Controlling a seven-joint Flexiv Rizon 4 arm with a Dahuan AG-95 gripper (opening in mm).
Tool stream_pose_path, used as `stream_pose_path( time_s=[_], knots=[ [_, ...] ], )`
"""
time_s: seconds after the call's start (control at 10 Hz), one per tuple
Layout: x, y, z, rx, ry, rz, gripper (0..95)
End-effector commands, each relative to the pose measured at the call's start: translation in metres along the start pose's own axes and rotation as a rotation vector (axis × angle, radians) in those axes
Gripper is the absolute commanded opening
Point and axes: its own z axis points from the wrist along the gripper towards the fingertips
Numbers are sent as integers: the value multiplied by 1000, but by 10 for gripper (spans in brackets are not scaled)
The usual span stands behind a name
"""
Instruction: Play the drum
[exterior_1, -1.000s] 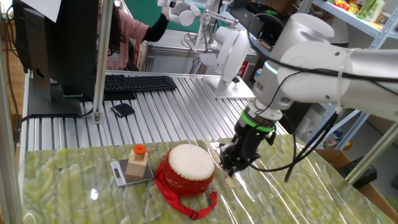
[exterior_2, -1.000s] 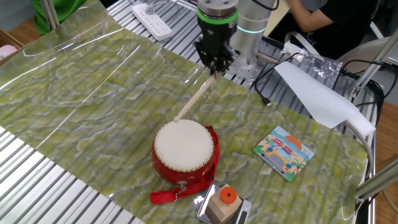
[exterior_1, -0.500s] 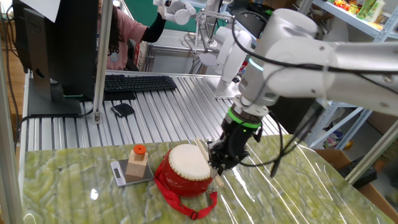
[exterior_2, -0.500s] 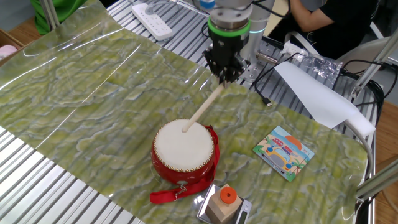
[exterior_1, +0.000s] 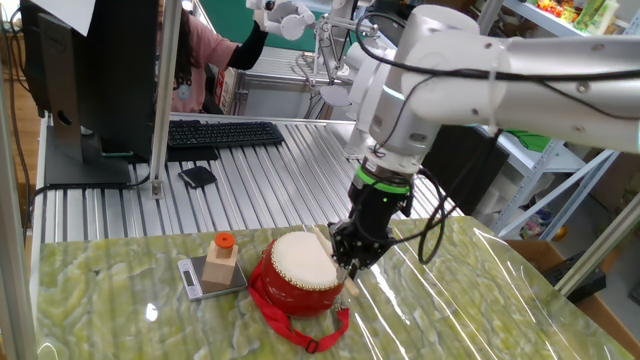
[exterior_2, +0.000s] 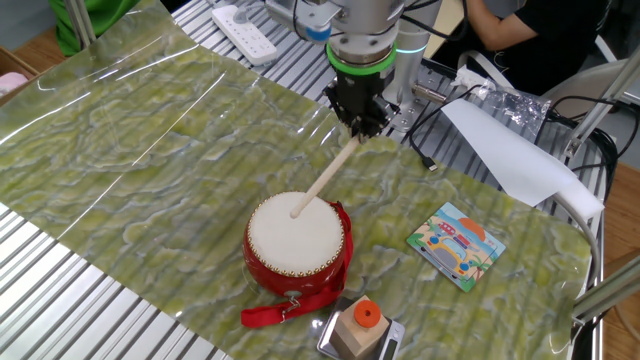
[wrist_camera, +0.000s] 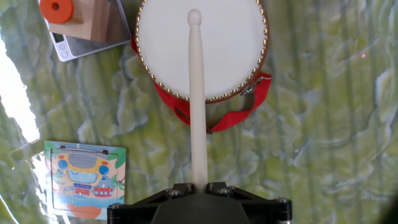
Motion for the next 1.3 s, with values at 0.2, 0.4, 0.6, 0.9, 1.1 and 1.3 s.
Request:
stream_pose_path(
  time_s=[0.2, 0.4, 0.6, 0.9, 1.1, 1.3],
  knots=[
    [-6, 3, 3, 1, -5, 14, 0],
    [-9, 6, 5, 1, -1, 21, 0],
    [-12, 6, 7, 1, 11, 28, 0],
    [-18, 5, 9, 3, 18, 31, 0],
    [-18, 6, 10, 4, 17, 39, 0],
    [-19, 6, 10, 3, 18, 42, 0]
  ],
)
